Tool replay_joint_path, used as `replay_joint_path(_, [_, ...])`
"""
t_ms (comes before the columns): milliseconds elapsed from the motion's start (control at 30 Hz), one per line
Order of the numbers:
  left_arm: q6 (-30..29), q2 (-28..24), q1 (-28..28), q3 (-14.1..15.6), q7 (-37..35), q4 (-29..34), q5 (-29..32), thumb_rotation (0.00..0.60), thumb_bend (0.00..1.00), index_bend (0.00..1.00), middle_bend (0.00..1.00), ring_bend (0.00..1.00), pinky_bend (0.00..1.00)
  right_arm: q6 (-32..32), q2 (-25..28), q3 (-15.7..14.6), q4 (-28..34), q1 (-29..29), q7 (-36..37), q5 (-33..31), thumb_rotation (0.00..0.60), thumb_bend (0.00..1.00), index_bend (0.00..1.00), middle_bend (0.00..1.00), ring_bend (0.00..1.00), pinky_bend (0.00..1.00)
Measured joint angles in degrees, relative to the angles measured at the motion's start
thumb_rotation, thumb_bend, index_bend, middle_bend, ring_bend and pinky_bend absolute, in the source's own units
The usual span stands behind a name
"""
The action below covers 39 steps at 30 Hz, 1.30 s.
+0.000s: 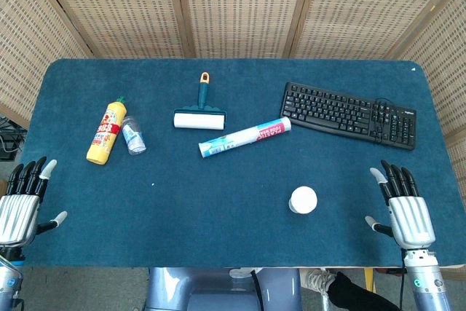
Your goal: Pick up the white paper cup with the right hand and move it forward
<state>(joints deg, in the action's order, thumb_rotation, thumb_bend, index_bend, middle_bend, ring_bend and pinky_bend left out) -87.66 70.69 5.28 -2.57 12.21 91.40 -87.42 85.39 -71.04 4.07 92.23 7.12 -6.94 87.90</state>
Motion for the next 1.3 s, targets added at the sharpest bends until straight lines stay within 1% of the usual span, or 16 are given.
replay_joint_path(467, [-0.30,-0.14,-0.09,-0.09,0.06,0.17,-0.05,0.600,0.14,0.00,0.00,0.00,0.00,-1.17,0.76,-0.43,1.45,0.03,0.13,-0.64,0.600,0.19,0.03,0.00,0.00,0.00])
replay_joint_path(633, [-0.05,-0.21,-0.01,-0.10,0.01,0.13,0.09,0.600,0.15,0.00,0.00,0.00,0.00,-1.38,0.73,-0.46,1.81,0.10,0.09,-0.64,0.600,0.19,0.06,0.00,0.00,0.00])
replay_joint_path(733, [0.00,-0.24,-0.02,-0.06,0.19,0.21,0.11,0.600,0.15,0.00,0.00,0.00,0.00,-1.38,0.75,-0.55,1.91,0.11,0.25,-0.40,0.600,0.19,0.10,0.00,0.00,0.00])
replay_joint_path(833, [-0.17,-0.30,-0.12,0.07,0.49,0.46,-0.07,0.600,0.15,0.00,0.00,0.00,0.00,-1.41,0.79,-0.73,2.00,0.12,0.57,-0.10,0.600,0.19,0.16,0.00,0.00,0.00])
replay_joint_path(1033, [0.04,-0.12,-0.05,0.15,1.21,0.61,-0.07,0.600,0.15,0.00,0.00,0.00,0.00,-1.88,0.59,-0.63,3.31,0.77,1.04,0.61,0.600,0.20,0.25,0.00,0.00,0.00])
replay_joint_path(1133, [0.09,0.02,0.00,0.19,1.46,0.67,-0.15,0.600,0.15,0.00,0.00,0.00,0.00,-3.16,0.25,-0.46,4.24,1.69,0.06,0.73,0.600,0.20,0.28,0.00,0.00,0.00])
replay_joint_path(1300, [0.17,0.00,0.02,0.16,1.32,0.67,-0.06,0.600,0.15,0.00,0.00,0.00,0.00,-6.60,-1.00,0.20,6.40,3.86,-3.09,-0.14,0.600,0.22,0.28,0.00,0.00,0.00])
